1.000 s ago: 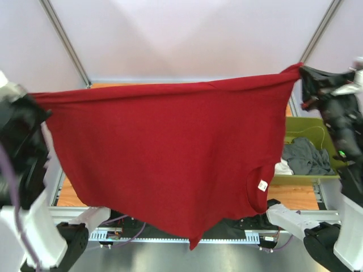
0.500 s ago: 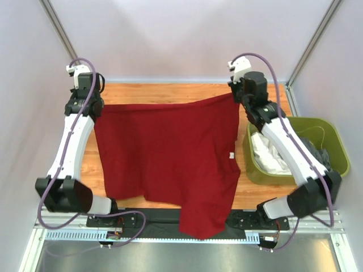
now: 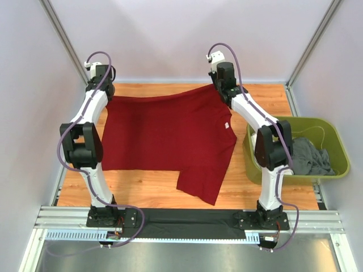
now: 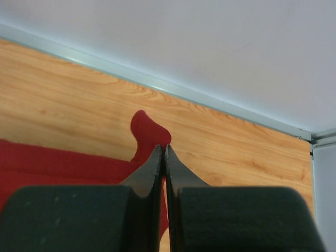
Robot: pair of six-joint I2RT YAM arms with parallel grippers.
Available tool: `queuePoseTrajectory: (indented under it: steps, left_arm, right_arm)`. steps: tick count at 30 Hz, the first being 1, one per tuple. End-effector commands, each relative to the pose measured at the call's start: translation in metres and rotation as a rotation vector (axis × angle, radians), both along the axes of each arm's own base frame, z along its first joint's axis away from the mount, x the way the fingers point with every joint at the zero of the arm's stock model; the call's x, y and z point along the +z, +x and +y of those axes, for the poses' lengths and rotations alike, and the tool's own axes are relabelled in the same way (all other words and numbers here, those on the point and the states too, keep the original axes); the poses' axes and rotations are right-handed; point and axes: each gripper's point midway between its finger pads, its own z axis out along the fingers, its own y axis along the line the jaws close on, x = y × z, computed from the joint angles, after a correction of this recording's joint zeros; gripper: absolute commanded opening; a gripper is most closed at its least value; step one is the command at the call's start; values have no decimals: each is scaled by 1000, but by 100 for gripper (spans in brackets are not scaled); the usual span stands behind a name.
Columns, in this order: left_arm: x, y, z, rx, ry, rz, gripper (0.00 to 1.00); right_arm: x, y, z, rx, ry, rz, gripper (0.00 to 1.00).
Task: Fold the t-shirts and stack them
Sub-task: Flatten the tshirt out, then fold the tshirt
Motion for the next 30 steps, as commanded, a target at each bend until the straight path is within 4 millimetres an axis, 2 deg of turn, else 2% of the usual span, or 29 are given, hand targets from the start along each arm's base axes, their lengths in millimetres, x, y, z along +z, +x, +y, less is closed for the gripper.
queuePoseTrajectory:
  steps: [1,2,3,4,5,6,7,9,15,18,25,30]
  left_arm:
    - [33,30,4,-16,-9,-119,0]
    - [24,34,5,-24,-11,-105,0]
    - [22,37,5,-32,-8,-104,0]
    - [22,41,6,-38,-7,-113,0]
    - [18,43,7,-39,-5,-107,0]
    - [16,43,12,-39,-3,-102,0]
    - [13,44,13,-39,-8,-103,0]
    - [10,45,17,-56,-21,-103,0]
    - [8,51,16,-99,1,-105,0]
    - [-1,57,15,-108,-4,-110,0]
    - [-11,74,11,-159,-38,-120,0]
    - [-21,79,18,-171,-79,-135,0]
  right_arm:
    - [31,34,-1,-65,85,-131,0]
    - [42,39,2,-66,107,-153,0]
    - [42,43,4,-69,112,-155,0]
    - [29,48,6,-69,106,-131,0]
    - [27,51,6,-79,104,-132,0]
    - [34,56,4,-92,109,-152,0]
    - [23,59,3,-99,100,-134,0]
    - [23,63,-2,-121,104,-135,0]
    - [-4,62,-9,-130,74,-88,0]
    - [-16,64,-11,-136,58,-62,0]
    - [-21,69,-19,-156,91,-50,0]
    - [-24,71,-20,-157,160,-44,0]
